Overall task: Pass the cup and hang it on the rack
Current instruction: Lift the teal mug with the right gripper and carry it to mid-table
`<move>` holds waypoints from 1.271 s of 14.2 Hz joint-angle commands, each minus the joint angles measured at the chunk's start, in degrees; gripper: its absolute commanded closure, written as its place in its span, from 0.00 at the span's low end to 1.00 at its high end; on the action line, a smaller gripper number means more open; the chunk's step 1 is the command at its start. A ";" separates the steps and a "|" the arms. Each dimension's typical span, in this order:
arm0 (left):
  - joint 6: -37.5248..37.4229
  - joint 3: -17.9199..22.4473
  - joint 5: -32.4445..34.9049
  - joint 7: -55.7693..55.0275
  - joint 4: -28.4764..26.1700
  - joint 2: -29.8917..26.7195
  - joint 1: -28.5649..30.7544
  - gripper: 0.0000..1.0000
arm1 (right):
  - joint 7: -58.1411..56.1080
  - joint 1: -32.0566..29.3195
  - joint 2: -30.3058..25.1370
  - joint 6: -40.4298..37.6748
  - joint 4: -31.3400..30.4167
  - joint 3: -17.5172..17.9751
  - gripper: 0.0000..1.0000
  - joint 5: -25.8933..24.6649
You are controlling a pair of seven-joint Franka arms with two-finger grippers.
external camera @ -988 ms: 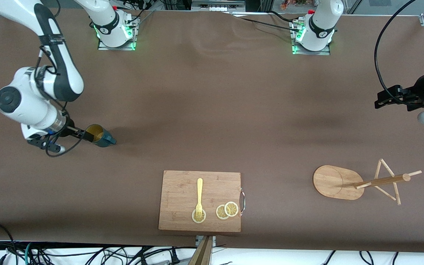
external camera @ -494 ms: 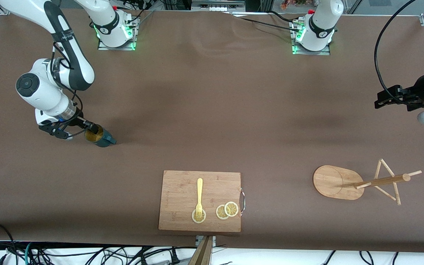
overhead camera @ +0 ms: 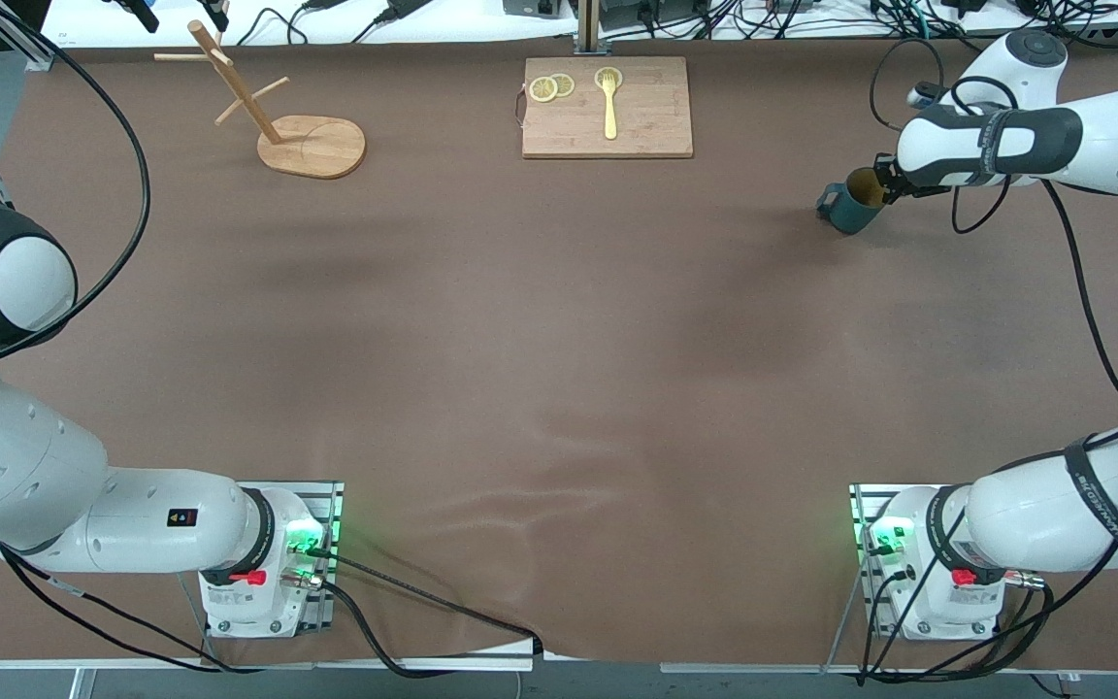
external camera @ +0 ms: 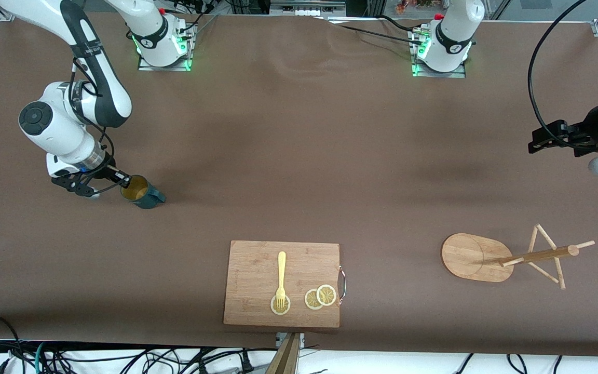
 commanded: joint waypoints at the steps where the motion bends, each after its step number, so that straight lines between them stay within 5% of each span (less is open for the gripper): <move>1: -1.23 0.18 -0.64 0.97 1.39 0.25 0.03 0.00 | -1.27 0.69 -0.86 -12.98 8.58 -0.16 1.00 -0.15; 7: -1.32 0.18 -0.46 0.97 1.48 0.33 -0.05 0.00 | -0.57 9.20 3.44 -31.13 27.41 0.02 1.00 0.20; 11: -1.24 0.27 -0.28 0.97 1.39 0.34 0.29 0.00 | -0.40 19.04 7.82 -31.58 33.74 0.02 1.00 1.87; 18: -1.32 0.53 0.15 1.06 1.39 0.33 0.74 0.00 | 18.19 36.71 21.97 -30.44 47.80 0.02 1.00 5.65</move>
